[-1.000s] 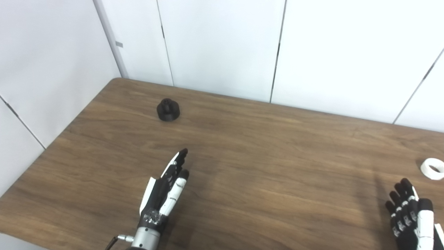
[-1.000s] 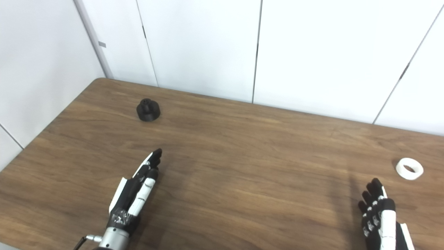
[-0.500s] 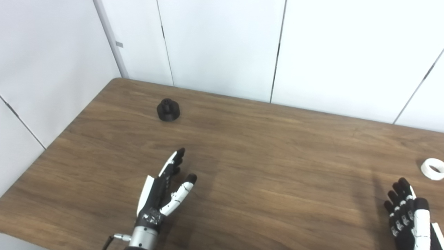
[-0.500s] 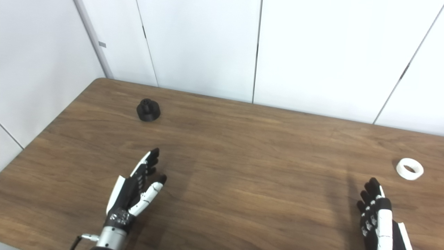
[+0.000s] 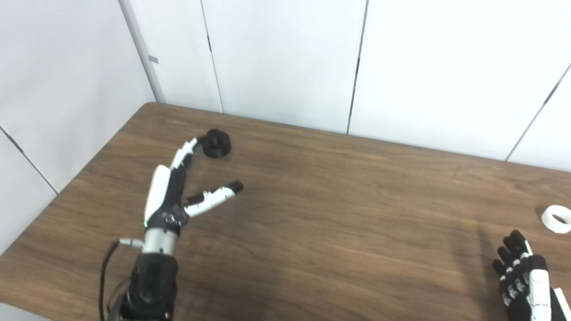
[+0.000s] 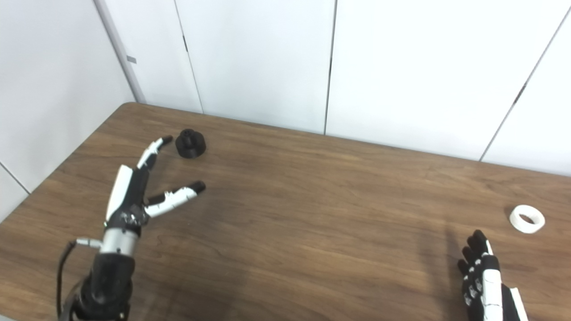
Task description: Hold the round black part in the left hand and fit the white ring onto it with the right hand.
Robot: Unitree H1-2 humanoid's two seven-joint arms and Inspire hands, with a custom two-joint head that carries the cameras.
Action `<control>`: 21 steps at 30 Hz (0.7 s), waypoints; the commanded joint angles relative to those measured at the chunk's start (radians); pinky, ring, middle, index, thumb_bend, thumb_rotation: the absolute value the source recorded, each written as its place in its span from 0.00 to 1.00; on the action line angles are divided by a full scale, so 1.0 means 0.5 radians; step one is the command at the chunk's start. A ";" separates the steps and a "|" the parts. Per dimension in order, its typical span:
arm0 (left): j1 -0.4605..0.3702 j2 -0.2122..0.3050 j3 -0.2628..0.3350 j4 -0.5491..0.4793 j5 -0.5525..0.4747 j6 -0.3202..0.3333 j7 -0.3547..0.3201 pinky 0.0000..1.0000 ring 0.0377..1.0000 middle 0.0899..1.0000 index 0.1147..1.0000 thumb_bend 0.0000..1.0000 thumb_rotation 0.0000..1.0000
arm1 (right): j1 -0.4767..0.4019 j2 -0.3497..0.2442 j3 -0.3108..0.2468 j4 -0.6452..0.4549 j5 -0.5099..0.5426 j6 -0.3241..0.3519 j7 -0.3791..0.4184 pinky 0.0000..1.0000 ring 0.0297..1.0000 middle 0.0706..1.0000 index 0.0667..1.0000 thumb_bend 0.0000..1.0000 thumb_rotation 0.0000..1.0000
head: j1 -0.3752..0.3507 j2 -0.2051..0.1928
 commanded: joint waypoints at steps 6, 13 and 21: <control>-0.266 0.195 0.018 0.211 0.127 0.053 -0.022 1.00 1.00 0.98 0.90 1.00 0.40 | 0.029 -0.021 0.023 -0.056 -0.012 -0.025 0.013 1.00 1.00 1.00 1.00 0.43 1.00 | -0.014 0.007; -0.496 0.248 0.027 0.512 0.134 0.076 0.021 1.00 1.00 0.97 0.85 1.00 0.38 | 0.041 -0.024 0.027 -0.070 -0.027 -0.016 0.014 1.00 1.00 1.00 1.00 0.42 1.00 | -0.012 0.005; -0.716 0.339 -0.045 0.845 0.249 0.139 0.044 1.00 1.00 0.98 0.85 1.00 0.36 | 0.052 -0.026 0.033 -0.090 -0.052 0.003 0.012 1.00 1.00 1.00 1.00 0.39 1.00 | -0.019 0.010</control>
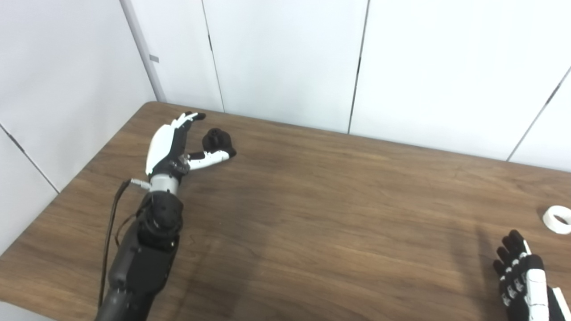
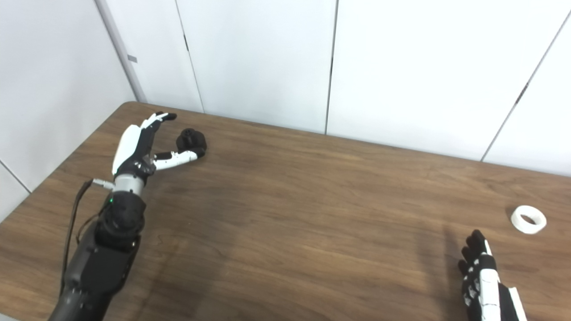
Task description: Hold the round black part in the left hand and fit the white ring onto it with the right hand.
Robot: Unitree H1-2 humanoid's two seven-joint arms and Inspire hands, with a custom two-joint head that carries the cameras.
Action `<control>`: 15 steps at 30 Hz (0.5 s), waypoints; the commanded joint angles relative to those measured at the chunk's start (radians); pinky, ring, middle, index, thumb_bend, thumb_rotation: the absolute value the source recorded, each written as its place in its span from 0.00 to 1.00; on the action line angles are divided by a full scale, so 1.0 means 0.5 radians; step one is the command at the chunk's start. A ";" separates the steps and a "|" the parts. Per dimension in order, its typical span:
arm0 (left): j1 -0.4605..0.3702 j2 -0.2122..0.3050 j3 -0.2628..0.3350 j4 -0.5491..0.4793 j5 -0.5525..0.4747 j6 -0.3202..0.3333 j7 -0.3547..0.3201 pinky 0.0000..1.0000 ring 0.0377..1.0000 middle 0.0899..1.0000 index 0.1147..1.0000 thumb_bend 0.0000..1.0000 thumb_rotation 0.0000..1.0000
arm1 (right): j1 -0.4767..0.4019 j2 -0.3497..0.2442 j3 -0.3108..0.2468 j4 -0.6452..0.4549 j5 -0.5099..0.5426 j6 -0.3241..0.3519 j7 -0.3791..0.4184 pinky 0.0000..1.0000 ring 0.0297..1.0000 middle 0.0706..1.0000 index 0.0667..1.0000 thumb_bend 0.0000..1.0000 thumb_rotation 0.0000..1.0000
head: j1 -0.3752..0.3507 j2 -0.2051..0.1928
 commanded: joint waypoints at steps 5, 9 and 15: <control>-0.209 0.123 -0.090 0.214 0.124 0.006 0.080 1.00 1.00 1.00 0.85 1.00 0.38 | 0.045 -0.018 0.019 -0.063 0.000 -0.033 0.013 1.00 1.00 1.00 1.00 0.37 1.00 | -0.004 0.000; -0.295 0.148 -0.119 0.386 0.142 0.037 0.101 1.00 1.00 1.00 0.85 1.00 0.38 | 0.048 -0.011 0.021 -0.075 -0.006 -0.027 0.006 1.00 1.00 1.00 1.00 0.36 1.00 | -0.006 0.001; -0.406 0.196 -0.176 0.615 0.146 0.051 0.106 1.00 1.00 1.00 0.85 1.00 0.39 | 0.052 -0.007 0.021 -0.087 -0.003 -0.013 0.005 1.00 1.00 1.00 1.00 0.36 1.00 | -0.011 0.001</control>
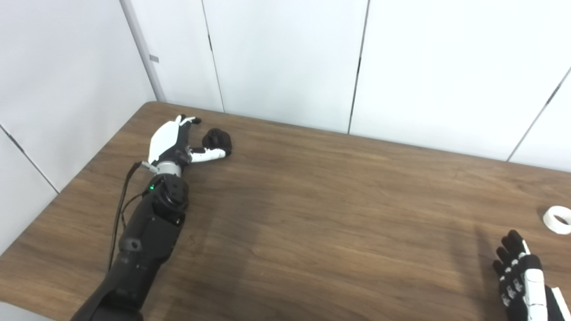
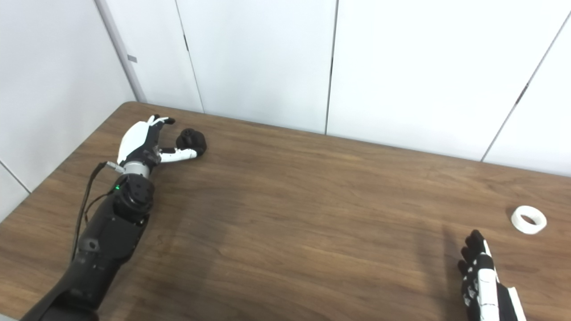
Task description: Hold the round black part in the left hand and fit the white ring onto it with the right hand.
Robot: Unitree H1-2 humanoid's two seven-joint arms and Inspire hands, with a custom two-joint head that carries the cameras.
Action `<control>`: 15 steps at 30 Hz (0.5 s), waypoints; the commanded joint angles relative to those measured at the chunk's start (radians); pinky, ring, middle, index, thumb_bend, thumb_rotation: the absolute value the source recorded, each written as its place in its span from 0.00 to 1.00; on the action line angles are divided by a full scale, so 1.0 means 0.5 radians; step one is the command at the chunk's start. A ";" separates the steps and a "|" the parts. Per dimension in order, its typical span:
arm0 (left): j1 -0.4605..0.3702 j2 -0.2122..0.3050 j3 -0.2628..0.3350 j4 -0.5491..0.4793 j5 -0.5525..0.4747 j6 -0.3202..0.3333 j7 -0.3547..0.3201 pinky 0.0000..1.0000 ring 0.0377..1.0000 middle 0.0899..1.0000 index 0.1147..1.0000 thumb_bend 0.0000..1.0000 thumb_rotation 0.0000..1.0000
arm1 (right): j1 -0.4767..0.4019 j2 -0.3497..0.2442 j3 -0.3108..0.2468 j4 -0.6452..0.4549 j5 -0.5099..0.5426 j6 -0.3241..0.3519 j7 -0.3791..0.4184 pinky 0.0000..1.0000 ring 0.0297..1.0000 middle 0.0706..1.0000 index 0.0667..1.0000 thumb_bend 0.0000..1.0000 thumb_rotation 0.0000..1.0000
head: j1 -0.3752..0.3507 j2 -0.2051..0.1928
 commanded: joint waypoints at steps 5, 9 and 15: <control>-0.184 0.123 -0.064 0.126 0.015 -0.032 0.035 1.00 1.00 1.00 0.83 1.00 0.39 | 0.048 0.004 0.011 -0.061 0.015 -0.039 -0.003 1.00 1.00 1.00 1.00 0.37 1.00 | 0.002 -0.001; -0.219 0.135 -0.101 0.171 0.004 -0.015 0.020 1.00 1.00 1.00 0.84 1.00 0.39 | 0.046 0.007 0.010 -0.062 0.010 -0.032 -0.008 1.00 1.00 1.00 1.00 0.38 1.00 | 0.001 -0.003; -0.262 0.144 -0.114 0.216 -0.056 0.010 -0.053 1.00 1.00 1.00 0.83 1.00 0.36 | 0.045 0.012 0.020 -0.058 -0.011 -0.045 -0.013 1.00 1.00 1.00 1.00 0.36 1.00 | -0.006 -0.005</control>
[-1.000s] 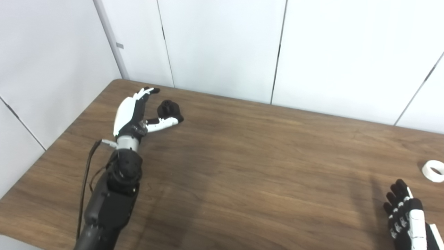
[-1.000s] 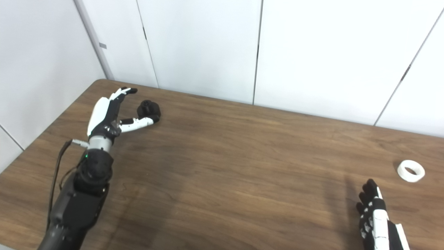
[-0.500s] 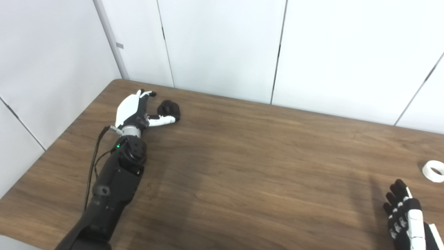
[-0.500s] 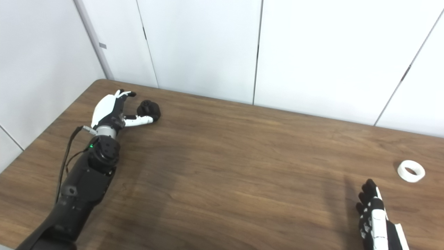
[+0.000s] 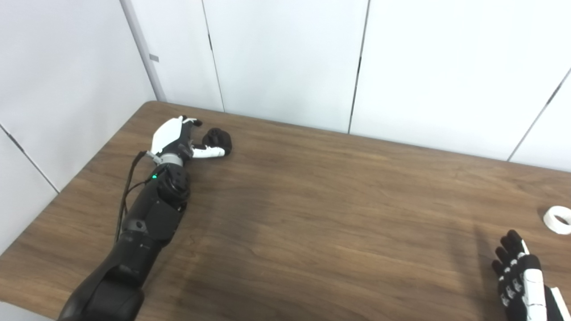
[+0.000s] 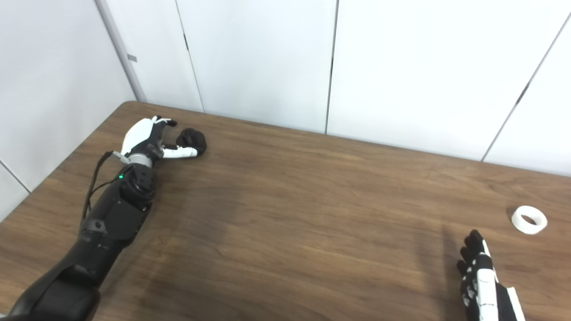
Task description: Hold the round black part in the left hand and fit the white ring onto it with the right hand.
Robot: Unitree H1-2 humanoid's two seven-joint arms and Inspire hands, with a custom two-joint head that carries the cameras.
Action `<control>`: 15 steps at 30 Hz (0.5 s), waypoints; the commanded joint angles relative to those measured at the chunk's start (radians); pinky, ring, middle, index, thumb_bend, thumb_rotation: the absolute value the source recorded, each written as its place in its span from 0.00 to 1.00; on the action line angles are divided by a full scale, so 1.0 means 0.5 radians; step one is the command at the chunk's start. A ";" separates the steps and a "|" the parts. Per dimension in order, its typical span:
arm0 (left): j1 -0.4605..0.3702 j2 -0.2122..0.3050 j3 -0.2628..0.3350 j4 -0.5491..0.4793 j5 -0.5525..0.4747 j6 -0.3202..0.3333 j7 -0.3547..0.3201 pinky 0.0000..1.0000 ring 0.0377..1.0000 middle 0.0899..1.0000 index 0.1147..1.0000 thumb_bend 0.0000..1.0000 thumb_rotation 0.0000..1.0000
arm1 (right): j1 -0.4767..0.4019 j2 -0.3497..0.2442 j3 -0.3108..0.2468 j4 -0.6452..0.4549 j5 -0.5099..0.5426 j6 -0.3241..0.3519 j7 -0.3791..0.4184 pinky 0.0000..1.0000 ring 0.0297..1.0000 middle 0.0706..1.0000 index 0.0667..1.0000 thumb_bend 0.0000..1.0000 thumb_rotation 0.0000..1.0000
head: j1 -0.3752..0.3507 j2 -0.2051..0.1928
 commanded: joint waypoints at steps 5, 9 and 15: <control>-0.146 0.102 -0.022 0.024 -0.041 -0.019 -0.050 1.00 1.00 1.00 0.83 1.00 0.38 | 0.044 0.010 0.016 -0.052 -0.008 -0.051 -0.015 1.00 1.00 1.00 1.00 0.36 1.00 | 0.000 -0.001; -0.155 0.096 -0.036 0.029 -0.062 -0.030 -0.060 1.00 1.00 0.99 0.81 1.00 0.37 | 0.045 0.014 0.015 -0.058 0.008 -0.046 -0.017 1.00 1.00 1.00 1.00 0.36 1.00 | -0.010 0.003; -0.169 0.074 -0.056 0.064 -0.074 -0.047 -0.039 1.00 1.00 0.97 0.78 1.00 0.34 | 0.047 0.013 0.019 -0.069 -0.002 -0.040 -0.028 1.00 1.00 1.00 1.00 0.36 1.00 | -0.010 0.002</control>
